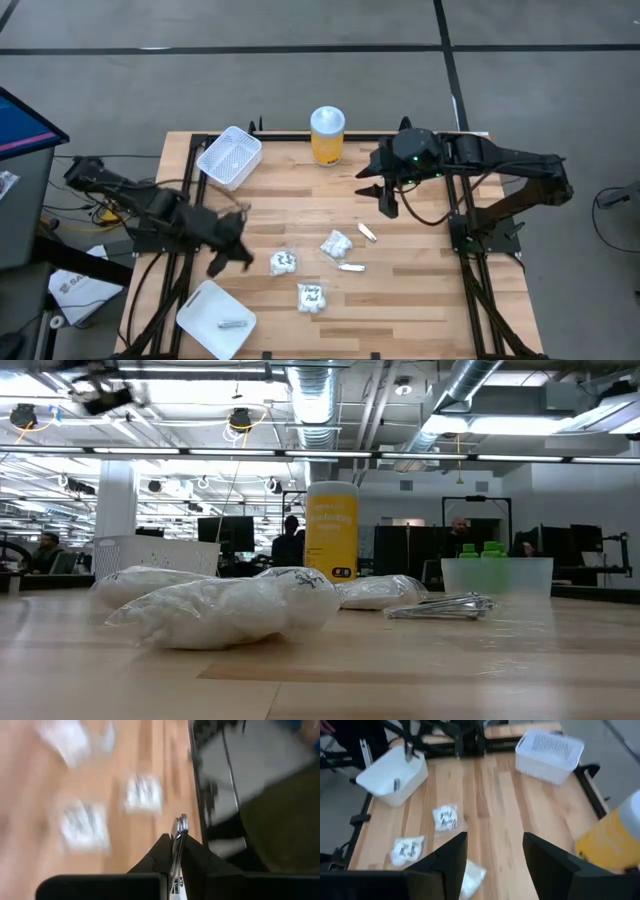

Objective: Pick & Place Travel size toiletries
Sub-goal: Put the silver nail cutter into the white bin

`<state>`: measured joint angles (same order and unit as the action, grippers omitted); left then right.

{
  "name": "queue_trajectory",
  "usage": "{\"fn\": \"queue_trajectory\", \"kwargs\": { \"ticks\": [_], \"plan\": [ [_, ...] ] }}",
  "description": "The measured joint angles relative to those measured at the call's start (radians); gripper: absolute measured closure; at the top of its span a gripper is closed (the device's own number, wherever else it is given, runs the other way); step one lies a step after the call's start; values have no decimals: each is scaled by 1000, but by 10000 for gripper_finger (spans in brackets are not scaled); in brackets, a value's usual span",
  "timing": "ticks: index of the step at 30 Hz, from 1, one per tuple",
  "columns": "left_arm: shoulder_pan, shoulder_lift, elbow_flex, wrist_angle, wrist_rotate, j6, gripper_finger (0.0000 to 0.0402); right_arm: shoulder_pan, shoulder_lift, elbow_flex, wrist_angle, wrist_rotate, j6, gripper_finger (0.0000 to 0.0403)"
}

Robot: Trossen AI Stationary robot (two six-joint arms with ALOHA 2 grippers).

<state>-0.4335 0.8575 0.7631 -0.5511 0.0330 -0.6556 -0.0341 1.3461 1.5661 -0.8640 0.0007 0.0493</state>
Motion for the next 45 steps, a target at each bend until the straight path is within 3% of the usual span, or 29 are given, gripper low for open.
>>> {"fn": "queue_trajectory", "kwargs": {
  "ticks": [4,10,14,23,29,37,45],
  "plan": [
    [-176,69,1,-60,-1,-136,390,3,0,0,-39,0,4,233],
    [-355,250,1,-63,0,-164,390,7,0,0,-55,0,4,254],
    [-411,384,0,-68,4,-164,388,7,12,0,-68,0,4,266],
    [-434,557,0,-69,160,-164,379,6,73,-1,-108,0,3,280],
    [-433,547,0,-68,160,-164,333,6,141,0,-166,0,23,254],
    [-414,417,0,-60,150,-275,252,6,254,0,-239,0,9,170],
    [-343,158,0,-61,-160,-401,211,5,439,-1,-293,-9,45,161]
  ]
}}
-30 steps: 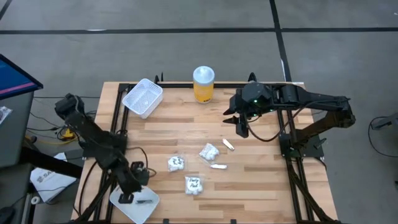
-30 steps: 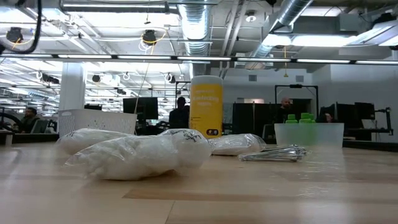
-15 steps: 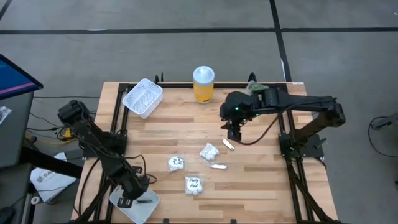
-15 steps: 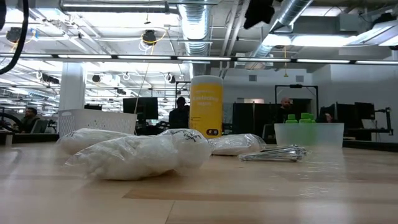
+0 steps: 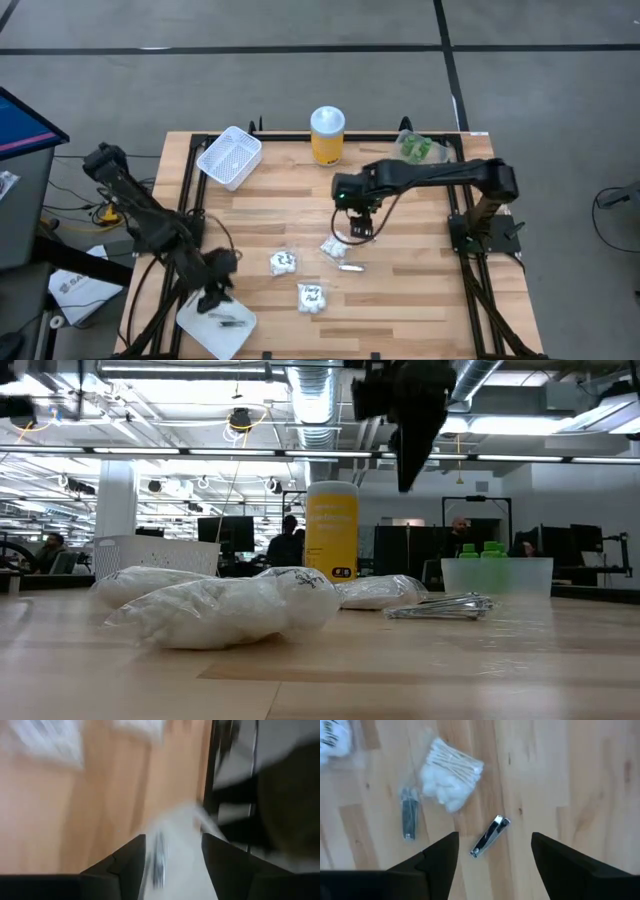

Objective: Pick & Place Travel size toiletries
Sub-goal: Put the silver nail cutter into the white bin

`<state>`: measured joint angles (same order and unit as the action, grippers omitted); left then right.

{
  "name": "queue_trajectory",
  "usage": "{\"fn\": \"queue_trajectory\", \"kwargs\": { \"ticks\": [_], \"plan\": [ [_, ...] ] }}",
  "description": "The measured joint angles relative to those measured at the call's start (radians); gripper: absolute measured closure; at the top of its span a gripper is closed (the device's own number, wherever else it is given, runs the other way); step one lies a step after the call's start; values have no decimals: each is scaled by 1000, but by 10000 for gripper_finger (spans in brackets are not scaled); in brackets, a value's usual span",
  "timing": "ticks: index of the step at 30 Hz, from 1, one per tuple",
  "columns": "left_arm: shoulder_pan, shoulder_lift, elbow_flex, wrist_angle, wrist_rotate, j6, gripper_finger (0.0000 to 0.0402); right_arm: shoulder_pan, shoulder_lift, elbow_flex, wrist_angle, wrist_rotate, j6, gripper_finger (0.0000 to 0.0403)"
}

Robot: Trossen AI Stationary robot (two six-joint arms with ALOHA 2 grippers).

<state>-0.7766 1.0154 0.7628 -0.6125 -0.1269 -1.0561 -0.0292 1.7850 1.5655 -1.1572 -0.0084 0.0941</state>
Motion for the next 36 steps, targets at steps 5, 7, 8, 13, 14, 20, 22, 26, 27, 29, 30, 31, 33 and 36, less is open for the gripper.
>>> {"fn": "queue_trajectory", "kwargs": {
  "ticks": [5,7,8,13,14,20,22,26,27,29,30,31,33,36],
  "plan": [
    [68,-148,0,1,-222,6,215,0,77,-53,-29,-17,18,173],
    [88,-193,0,7,-291,27,215,1,77,-120,-18,-33,51,174],
    [98,-213,0,12,-323,39,214,1,72,-162,14,-53,73,173],
    [140,-266,0,62,-407,148,203,1,29,-372,219,-141,210,162],
    [148,-268,0,65,-407,169,199,1,24,-404,255,-149,234,160],
    [213,-257,0,93,-406,212,175,0,17,-509,387,-136,301,155],
    [230,-251,0,97,-405,219,170,4,29,-521,402,-99,317,159],
    [260,-242,0,99,-404,230,168,21,29,-544,427,-37,319,181],
    [266,-239,0,103,-405,239,168,23,28,-550,437,-35,320,194],
    [274,-236,0,101,-403,260,170,23,28,-553,438,-15,329,231],
    [278,-233,0,104,-404,264,171,23,28,-553,435,-7,330,257],
    [283,-231,0,110,-404,266,172,23,28,-553,434,-6,330,284],
    [291,-228,0,106,-403,267,174,22,29,-553,436,-12,315,338],
    [306,-223,0,112,-404,276,176,21,26,-551,448,-20,287,363]
  ]
}}
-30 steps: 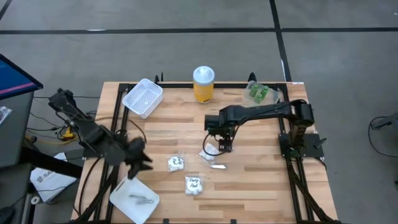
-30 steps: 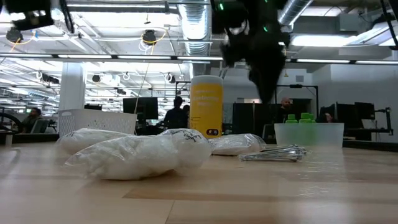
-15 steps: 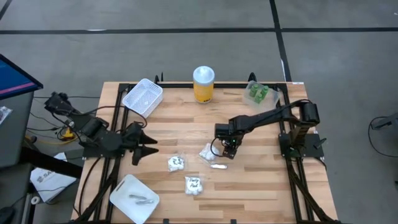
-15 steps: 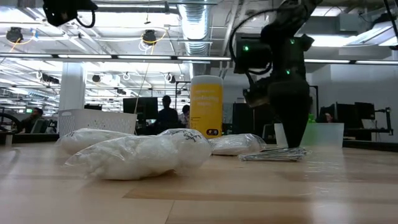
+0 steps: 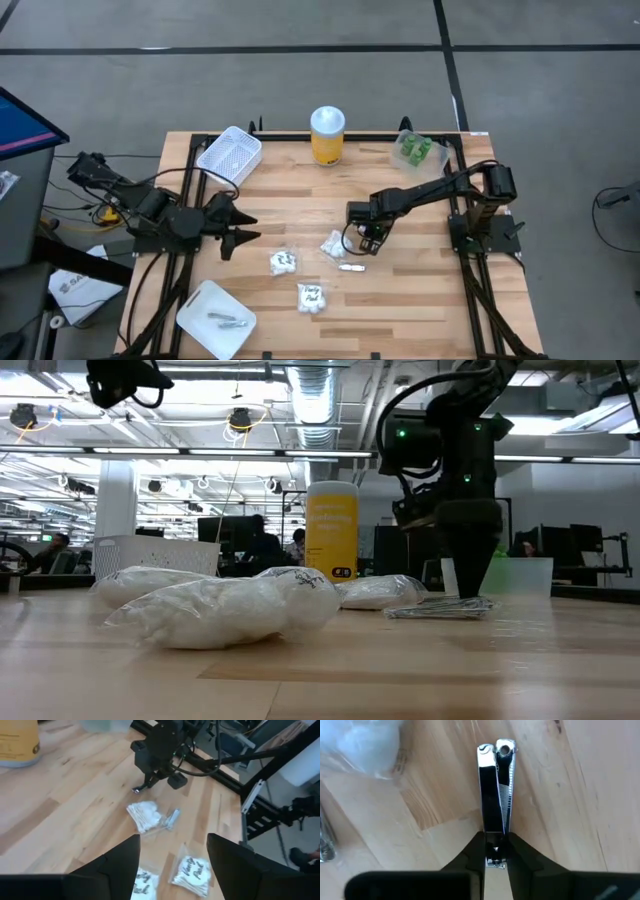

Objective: Pick & Place Travel size toiletries
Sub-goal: Put the silver nail cutter into the white bin

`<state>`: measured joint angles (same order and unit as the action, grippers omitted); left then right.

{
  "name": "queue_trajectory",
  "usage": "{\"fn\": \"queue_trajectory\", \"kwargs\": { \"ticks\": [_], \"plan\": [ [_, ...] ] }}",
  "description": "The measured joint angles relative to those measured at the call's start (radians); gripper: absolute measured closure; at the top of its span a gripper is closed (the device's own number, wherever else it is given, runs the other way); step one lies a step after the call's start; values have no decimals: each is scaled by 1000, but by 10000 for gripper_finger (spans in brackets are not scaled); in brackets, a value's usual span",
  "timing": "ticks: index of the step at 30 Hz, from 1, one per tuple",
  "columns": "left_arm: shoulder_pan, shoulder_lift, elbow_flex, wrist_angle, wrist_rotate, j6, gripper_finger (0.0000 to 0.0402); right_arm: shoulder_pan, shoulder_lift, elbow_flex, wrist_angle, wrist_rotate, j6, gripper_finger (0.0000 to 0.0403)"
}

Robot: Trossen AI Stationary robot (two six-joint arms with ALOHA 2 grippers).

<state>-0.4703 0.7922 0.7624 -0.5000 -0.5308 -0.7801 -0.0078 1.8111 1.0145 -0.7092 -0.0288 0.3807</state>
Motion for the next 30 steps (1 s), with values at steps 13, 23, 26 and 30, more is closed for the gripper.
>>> {"fn": "queue_trajectory", "kwargs": {
  "ticks": [13,23,26,30],
  "plan": [
    [166,3,0,264,47,401,164,-69,-292,5,207,11,-35,363],
    [437,135,0,641,377,515,139,-82,-474,8,702,11,-66,358],
    [488,199,1,726,449,538,137,-78,-479,16,755,12,-69,357],
    [538,289,0,798,498,545,137,-63,-479,33,751,12,-94,357]
  ]
}}
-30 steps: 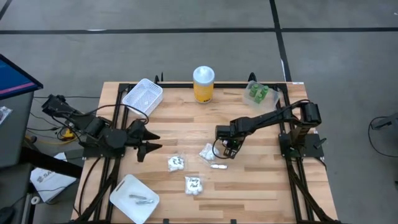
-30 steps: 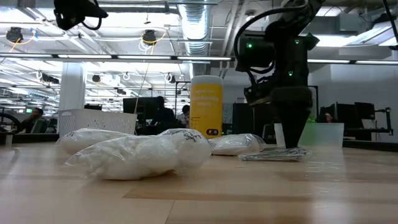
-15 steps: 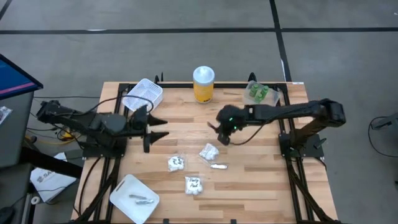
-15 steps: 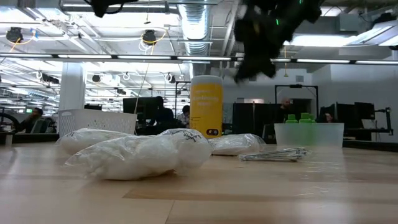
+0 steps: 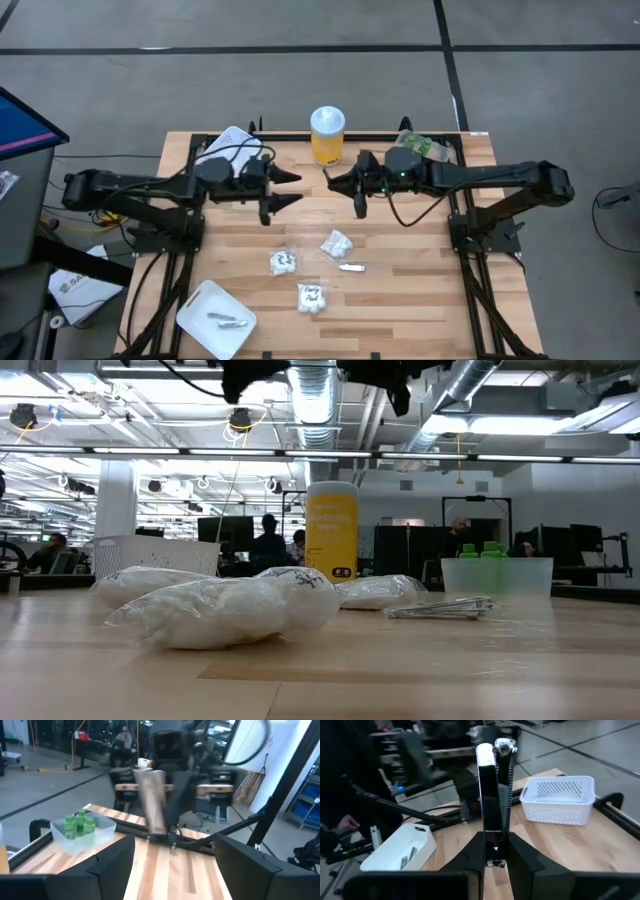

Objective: Pick & Place Travel size toiletries
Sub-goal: Put the silver nail cutter into the white bin

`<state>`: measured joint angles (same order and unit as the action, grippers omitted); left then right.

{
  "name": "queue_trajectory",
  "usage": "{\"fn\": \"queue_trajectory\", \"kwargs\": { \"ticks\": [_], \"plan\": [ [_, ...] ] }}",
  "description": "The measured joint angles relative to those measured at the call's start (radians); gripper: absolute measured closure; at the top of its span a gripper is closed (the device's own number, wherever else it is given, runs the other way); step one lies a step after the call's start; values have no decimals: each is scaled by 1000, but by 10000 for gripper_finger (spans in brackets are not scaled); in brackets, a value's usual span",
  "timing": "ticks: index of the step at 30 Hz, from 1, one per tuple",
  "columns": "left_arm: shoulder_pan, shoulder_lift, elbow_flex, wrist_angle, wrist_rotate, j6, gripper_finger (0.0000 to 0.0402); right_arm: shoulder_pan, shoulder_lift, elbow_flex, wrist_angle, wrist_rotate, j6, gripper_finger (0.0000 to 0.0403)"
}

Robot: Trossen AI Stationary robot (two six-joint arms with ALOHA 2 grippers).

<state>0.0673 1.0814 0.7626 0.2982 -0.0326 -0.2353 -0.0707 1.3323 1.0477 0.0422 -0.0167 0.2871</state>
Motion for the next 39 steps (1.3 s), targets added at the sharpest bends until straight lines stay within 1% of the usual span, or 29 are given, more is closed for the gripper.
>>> {"fn": "queue_trajectory", "kwargs": {
  "ticks": [4,6,10,19,21,24,26,28,30,36,39],
  "plan": [
    [32,85,0,121,50,0,137,13,0,2,0,-1,-6,357],
    [45,127,0,210,72,-1,137,19,0,2,0,-1,-7,357],
    [64,189,0,345,125,-13,137,24,0,2,-1,0,-8,357],
    [70,289,31,424,144,-16,137,24,14,4,13,-2,-27,356],
    [70,303,50,431,156,-16,137,24,20,2,1,-8,-27,356],
    [74,320,73,431,164,-11,137,32,47,8,44,-12,-26,356],
    [77,326,83,430,168,-10,141,32,50,2,30,-13,-26,356],
    [81,325,83,431,176,-9,153,38,64,6,67,-13,-26,356],
    [82,325,83,430,198,-10,172,38,58,3,53,-13,-26,356],
    [82,325,83,427,243,-9,254,35,49,5,70,-13,-26,356],
    [83,325,83,426,248,-9,293,35,47,5,77,-14,-28,356]
  ]
}}
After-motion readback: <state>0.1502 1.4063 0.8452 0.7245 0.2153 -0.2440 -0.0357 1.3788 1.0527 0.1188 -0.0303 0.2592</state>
